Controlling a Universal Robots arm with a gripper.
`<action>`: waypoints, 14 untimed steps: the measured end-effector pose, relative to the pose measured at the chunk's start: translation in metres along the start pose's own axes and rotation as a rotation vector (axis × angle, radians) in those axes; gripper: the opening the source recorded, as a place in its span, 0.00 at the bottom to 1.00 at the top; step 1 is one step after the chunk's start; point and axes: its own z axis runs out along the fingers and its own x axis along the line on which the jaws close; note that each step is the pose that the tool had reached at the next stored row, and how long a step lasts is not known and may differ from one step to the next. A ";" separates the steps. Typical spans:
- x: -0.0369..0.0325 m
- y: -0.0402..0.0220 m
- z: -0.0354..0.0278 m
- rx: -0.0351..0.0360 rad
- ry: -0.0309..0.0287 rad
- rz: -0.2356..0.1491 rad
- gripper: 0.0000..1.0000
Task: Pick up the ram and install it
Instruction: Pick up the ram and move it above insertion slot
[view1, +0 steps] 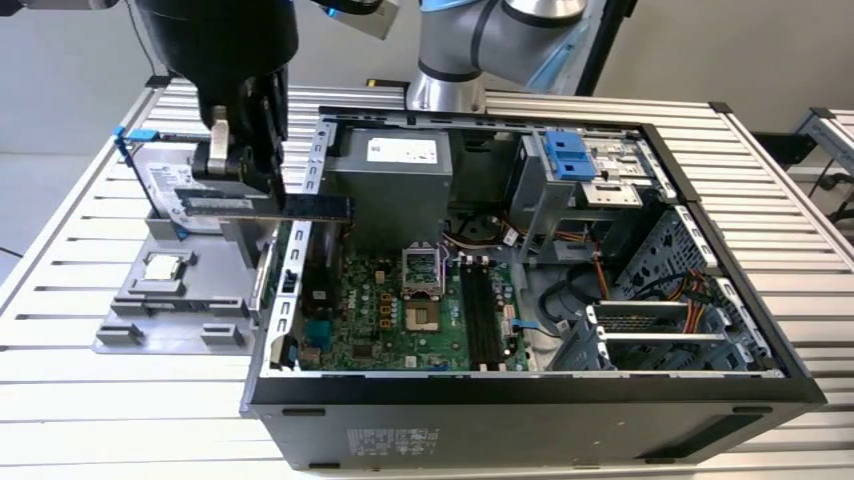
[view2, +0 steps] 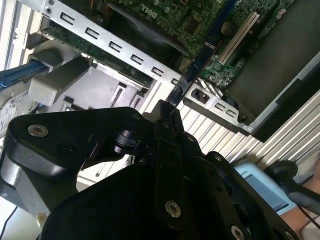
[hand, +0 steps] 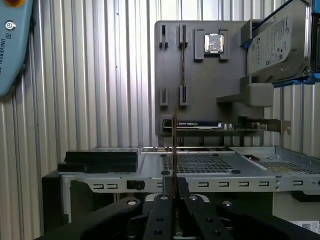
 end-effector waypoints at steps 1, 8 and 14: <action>-0.0001 -0.0026 0.0000 -0.0002 0.0000 0.000 0.00; -0.0005 -0.0195 -0.0002 -0.0013 0.0001 -0.001 0.00; -0.0010 -0.0343 -0.0003 -0.0026 0.0001 -0.005 0.00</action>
